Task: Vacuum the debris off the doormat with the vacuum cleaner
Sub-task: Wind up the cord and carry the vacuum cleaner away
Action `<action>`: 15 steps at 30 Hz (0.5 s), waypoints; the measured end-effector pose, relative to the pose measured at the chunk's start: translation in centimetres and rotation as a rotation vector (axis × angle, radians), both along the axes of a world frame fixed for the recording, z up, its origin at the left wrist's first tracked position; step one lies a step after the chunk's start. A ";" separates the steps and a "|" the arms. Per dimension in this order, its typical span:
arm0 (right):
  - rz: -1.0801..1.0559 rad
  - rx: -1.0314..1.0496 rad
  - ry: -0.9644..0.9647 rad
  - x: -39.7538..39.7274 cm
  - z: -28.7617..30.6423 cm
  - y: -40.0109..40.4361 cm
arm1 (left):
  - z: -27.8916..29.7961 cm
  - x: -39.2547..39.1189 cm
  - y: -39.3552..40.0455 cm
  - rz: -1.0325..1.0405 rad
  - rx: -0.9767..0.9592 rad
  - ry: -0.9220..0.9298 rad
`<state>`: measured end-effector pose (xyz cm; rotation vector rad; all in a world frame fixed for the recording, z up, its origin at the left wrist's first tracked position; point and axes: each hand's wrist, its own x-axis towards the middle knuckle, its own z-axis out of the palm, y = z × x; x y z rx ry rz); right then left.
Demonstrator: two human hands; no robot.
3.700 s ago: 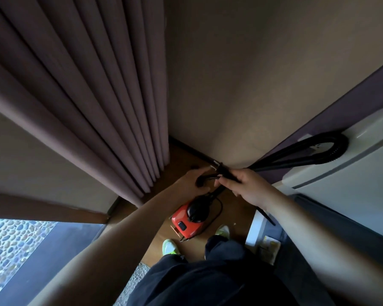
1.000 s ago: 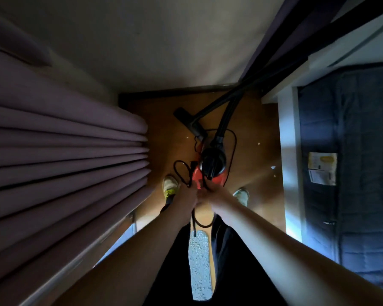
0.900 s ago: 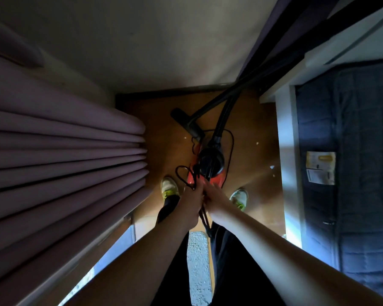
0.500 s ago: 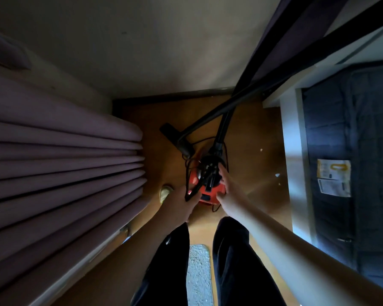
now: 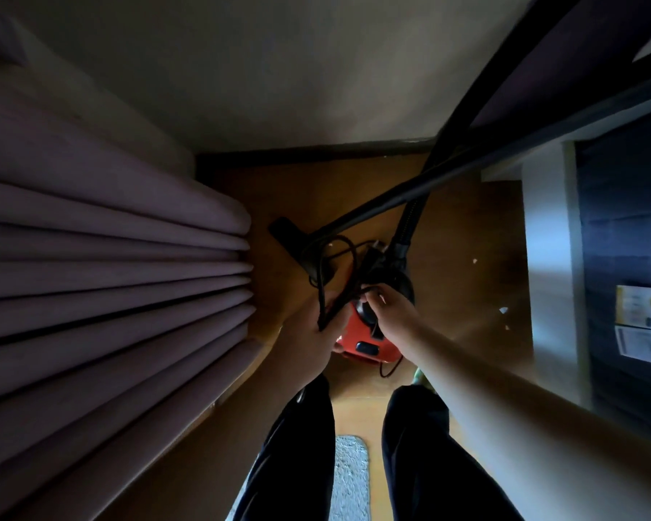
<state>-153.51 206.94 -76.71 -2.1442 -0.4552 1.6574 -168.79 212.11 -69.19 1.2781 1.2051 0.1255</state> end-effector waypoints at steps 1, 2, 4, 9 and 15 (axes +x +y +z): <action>-0.048 0.017 0.042 -0.2 -0.1 -0.1 | -0.8 -0.1 0.0 0.034 0.042 0.021; -0.113 0.031 0.102 -0.5 -0.2 -0.1 | -1.8 -0.1 -0.1 0.062 0.082 0.063; -0.244 0.077 0.215 -1.1 -0.4 -0.3 | -3.7 -0.1 0.1 0.098 0.126 0.169; -0.451 0.102 0.408 -2.0 -1.3 -1.0 | -6.4 1.1 0.9 -0.065 0.247 0.298; -0.548 0.126 0.435 -2.1 -2.3 -1.4 | -9.5 2.6 1.0 -0.323 0.105 0.375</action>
